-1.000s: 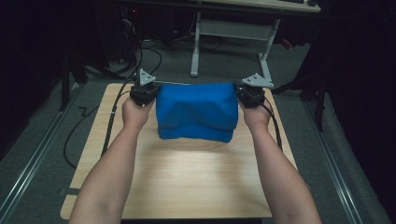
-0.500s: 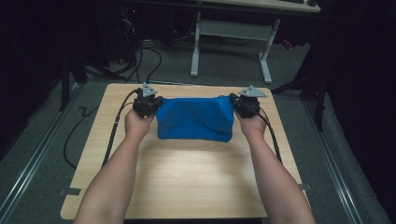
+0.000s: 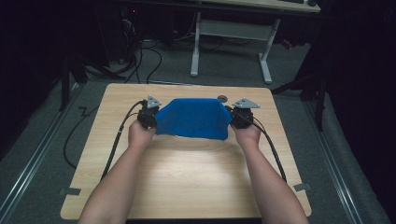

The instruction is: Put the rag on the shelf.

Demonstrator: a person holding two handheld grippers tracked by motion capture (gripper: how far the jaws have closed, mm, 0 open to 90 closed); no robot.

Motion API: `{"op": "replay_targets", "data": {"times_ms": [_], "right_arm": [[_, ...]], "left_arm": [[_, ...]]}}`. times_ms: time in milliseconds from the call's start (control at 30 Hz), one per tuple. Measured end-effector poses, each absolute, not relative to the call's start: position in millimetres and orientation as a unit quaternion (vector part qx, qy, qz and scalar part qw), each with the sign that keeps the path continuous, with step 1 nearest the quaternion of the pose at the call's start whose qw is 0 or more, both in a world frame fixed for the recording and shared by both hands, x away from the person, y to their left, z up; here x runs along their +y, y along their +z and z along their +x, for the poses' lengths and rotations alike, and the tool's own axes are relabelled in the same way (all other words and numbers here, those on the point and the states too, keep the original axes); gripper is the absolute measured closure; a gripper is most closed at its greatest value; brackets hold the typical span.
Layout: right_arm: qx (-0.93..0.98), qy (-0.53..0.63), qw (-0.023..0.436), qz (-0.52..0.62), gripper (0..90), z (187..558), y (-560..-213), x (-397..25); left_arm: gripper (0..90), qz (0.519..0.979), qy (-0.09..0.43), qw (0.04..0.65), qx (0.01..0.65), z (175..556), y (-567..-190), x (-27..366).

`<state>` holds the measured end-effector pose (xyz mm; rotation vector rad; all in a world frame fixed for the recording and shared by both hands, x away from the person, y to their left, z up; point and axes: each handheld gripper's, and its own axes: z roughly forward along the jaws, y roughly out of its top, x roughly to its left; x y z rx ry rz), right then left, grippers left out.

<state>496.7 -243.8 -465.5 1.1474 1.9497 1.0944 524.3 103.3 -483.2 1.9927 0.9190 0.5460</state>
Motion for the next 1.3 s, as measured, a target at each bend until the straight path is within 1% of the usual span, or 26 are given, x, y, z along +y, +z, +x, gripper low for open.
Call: {"op": "replay_targets", "data": {"times_ms": [167,300,400,433,467,500,567,600,633,700,833,933,1067,1300], "right_arm": [[0.737,0.411,0.299,0.445,88.6,494,-475,-245],[0.738,0.409,0.297,0.446,88.1,494,-476,-247],[0.737,0.409,0.296,0.449,86.2,493,-475,-247],[0.735,0.409,0.297,0.452,83.8,492,-473,-248],[0.735,0.409,0.297,0.452,83.8,492,-473,-248],[0.734,0.407,0.300,0.453,80.6,491,-471,-250],[0.733,0.406,0.300,0.454,79.2,491,-471,-251],[0.731,0.405,0.300,0.461,76.7,490,-470,-252],[0.729,0.406,0.301,0.461,74.6,488,-469,-254],[0.725,0.409,0.304,0.463,73.1,486,-468,-256],[0.723,0.405,0.302,0.471,73.0,481,-469,-263],[0.722,0.404,0.302,0.474,72.1,479,-468,-267],[0.714,0.409,0.313,0.474,70.2,474,-465,-272],[0.715,0.400,0.312,0.481,68.3,469,-466,-280]], "left_arm": [[87.9,0.793,0.209,0.432,0.374,520,-490,106],[87.7,0.792,0.207,0.433,0.377,517,-492,109],[87.0,0.790,0.205,0.435,0.380,516,-492,111],[85.9,0.789,0.202,0.436,0.382,515,-491,112],[85.3,0.789,0.202,0.436,0.382,515,-491,112],[84.8,0.789,0.202,0.436,0.384,514,-491,112],[84.2,0.788,0.201,0.435,0.386,514,-490,113],[81.4,0.788,0.201,0.434,0.387,513,-490,113],[75.2,0.788,0.203,0.428,0.394,513,-490,114],[70.3,0.782,0.202,0.432,0.401,512,-490,116],[66.7,0.769,0.198,0.437,0.423,510,-490,125],[65.3,0.767,0.198,0.436,0.427,509,-491,127],[63.8,0.764,0.204,0.436,0.429,505,-488,134],[60.3,0.751,0.204,0.444,0.444,499,-487,149]]}}
